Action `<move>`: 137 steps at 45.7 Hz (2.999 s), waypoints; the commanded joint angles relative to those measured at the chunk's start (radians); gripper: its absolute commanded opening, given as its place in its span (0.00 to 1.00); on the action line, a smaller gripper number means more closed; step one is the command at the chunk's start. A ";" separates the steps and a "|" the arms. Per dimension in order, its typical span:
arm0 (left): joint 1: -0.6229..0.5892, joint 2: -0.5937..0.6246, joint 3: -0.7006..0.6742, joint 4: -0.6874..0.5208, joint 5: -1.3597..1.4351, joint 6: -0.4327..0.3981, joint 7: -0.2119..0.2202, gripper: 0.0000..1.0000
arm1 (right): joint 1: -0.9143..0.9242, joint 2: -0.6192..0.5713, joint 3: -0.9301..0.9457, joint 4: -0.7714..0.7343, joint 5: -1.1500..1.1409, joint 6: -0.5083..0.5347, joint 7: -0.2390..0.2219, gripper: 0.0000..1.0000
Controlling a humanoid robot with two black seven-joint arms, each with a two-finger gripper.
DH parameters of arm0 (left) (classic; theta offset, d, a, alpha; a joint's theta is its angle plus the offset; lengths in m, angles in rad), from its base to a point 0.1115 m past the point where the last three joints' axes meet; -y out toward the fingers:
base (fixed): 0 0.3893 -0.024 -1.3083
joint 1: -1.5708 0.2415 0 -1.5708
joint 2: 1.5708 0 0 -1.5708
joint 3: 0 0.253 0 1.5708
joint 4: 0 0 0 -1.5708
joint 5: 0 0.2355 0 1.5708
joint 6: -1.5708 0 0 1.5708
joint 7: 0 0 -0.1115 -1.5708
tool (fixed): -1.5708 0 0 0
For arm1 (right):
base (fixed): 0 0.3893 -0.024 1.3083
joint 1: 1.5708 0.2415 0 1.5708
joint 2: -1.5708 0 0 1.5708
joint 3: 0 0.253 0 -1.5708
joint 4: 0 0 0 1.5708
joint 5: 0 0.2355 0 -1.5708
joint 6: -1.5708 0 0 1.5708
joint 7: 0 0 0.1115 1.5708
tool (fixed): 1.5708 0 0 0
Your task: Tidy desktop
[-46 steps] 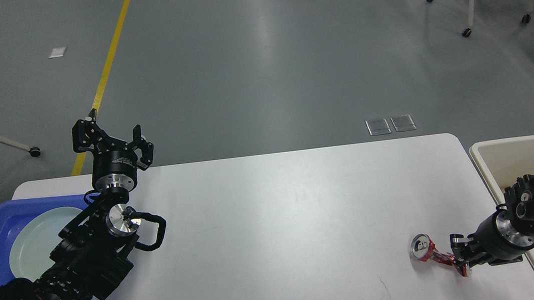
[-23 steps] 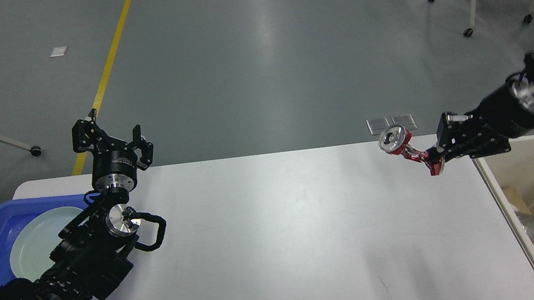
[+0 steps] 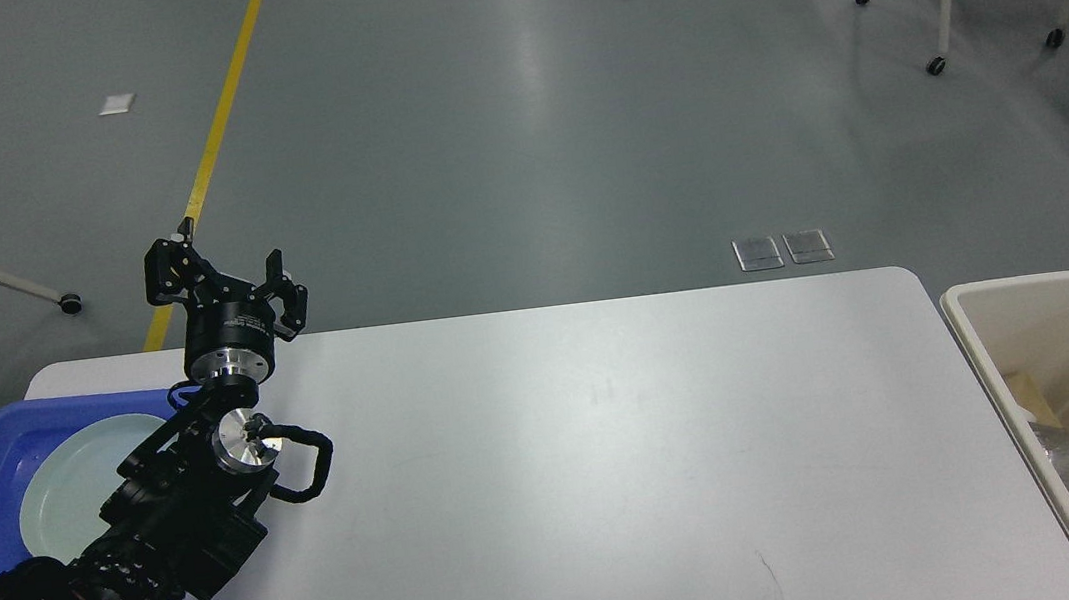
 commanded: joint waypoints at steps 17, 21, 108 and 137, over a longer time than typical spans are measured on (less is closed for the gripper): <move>0.000 0.000 0.001 0.000 0.001 0.000 0.000 1.00 | -0.376 0.000 -0.074 -0.166 -0.161 0.000 -0.006 0.00; 0.000 0.000 -0.001 0.000 0.001 0.000 0.000 1.00 | -0.561 0.045 -0.079 -0.241 -0.186 0.000 -0.006 0.00; 0.000 0.000 0.001 0.000 0.001 0.000 0.000 1.00 | -0.416 0.302 -0.361 -0.235 0.035 -0.147 -0.017 1.00; 0.000 0.000 0.001 0.000 0.001 0.000 0.000 1.00 | -0.787 0.677 0.283 -0.697 0.354 -0.615 -0.021 1.00</move>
